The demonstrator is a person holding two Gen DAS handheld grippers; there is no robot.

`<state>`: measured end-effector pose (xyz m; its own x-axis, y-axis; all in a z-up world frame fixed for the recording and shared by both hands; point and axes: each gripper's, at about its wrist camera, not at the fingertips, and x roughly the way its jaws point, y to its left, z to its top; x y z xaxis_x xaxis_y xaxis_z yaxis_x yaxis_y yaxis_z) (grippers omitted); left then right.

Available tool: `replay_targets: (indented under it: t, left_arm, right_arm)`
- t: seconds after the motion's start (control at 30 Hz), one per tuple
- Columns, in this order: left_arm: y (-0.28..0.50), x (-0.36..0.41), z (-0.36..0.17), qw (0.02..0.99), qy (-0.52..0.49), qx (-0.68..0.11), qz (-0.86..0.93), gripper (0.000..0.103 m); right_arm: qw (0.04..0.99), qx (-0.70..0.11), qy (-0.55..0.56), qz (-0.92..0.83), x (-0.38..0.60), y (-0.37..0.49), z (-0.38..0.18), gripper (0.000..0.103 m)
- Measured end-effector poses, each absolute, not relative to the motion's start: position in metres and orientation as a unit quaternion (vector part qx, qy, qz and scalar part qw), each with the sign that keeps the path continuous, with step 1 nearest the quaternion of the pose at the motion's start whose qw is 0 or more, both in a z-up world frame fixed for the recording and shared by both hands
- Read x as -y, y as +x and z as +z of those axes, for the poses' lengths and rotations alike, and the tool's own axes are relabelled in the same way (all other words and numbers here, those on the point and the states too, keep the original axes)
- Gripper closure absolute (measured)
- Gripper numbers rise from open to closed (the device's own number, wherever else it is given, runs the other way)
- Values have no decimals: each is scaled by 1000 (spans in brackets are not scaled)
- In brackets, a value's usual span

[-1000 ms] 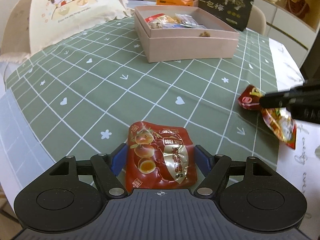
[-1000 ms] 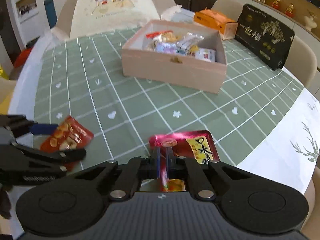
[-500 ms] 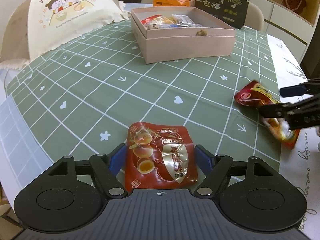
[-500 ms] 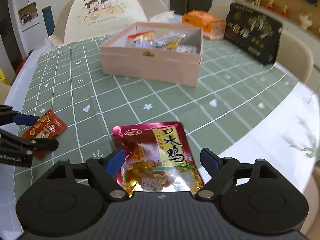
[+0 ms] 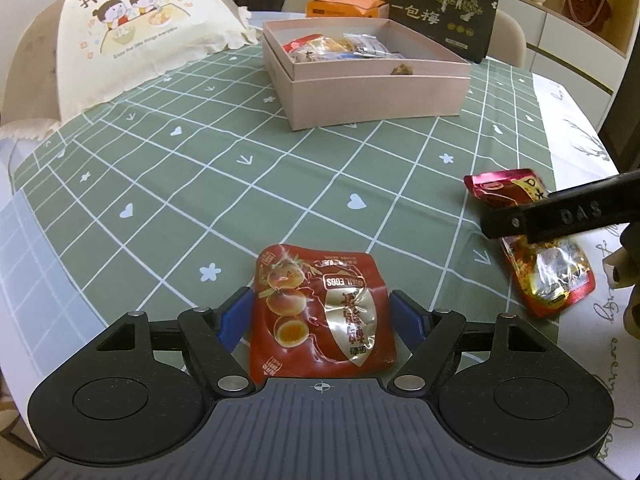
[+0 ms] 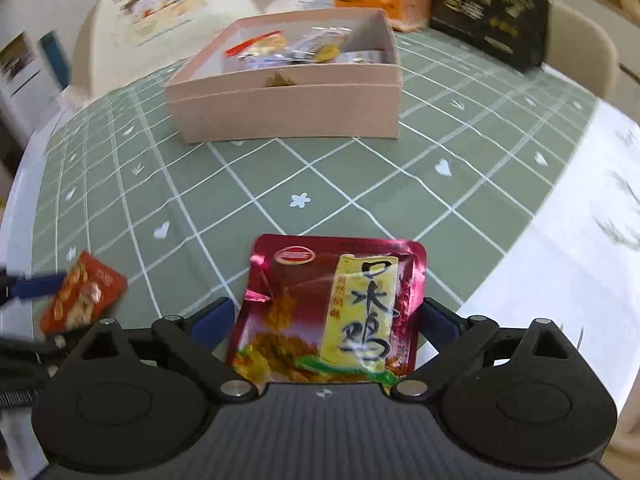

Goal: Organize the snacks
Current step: 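Lift the red bag with the right tool while the left lifts the egg packet, then drop the red bag and egg packet into the pink box with both tools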

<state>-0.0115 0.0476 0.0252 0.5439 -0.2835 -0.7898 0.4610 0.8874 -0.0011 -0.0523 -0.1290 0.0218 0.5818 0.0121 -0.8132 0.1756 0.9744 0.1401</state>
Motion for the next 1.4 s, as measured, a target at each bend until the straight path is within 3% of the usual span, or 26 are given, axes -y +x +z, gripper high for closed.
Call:
replay_targets:
  t: [0.17,0.2,0.33,0.4,0.7,0.93,1.03,1.13,1.27,1.4]
  left_arm:
    - [-11,-47,25,873,105,-426,-214,23]
    - [-11,-47,25,872,104,-427,-215,23]
    - [-12,-48,25,872,106,-425,-217,23]
    - [-12,-48,25,873,106,-424,-217,23]
    - [-4,-55,36,864,69,-444,-228,28]
    - [59,-24,158,904,-9,-308,-296,26]
    - [118,4,185,897,-34,-311,-314,24]
    - [157,7,189,899,-101,-316,-286,26]
    - [153,-15,186,914,-133,-261,-282,27]
    - [152,-32,163,891,-162,-295,-306,28]
  right_arm:
    - [882,-455,93,-77,117,-48,18,4]
    - [884,-454,83,-73,115,-49,18,7]
    - [888,-449,95,-39,118,-64,33,37]
    - [891,-442,102,-15,117,-70,44,39]
    - [907,-414,78,-28,117,-79,69,40]
    - [916,-389,83,-56,135,-92,86,40]
    - [915,-385,100,-63,143,-90,90,40]
    - [916,-383,100,-71,145,-89,93,40]
    - [912,-390,93,-81,150,-90,94,40]
    - [912,-393,84,-86,159,-86,95,40]
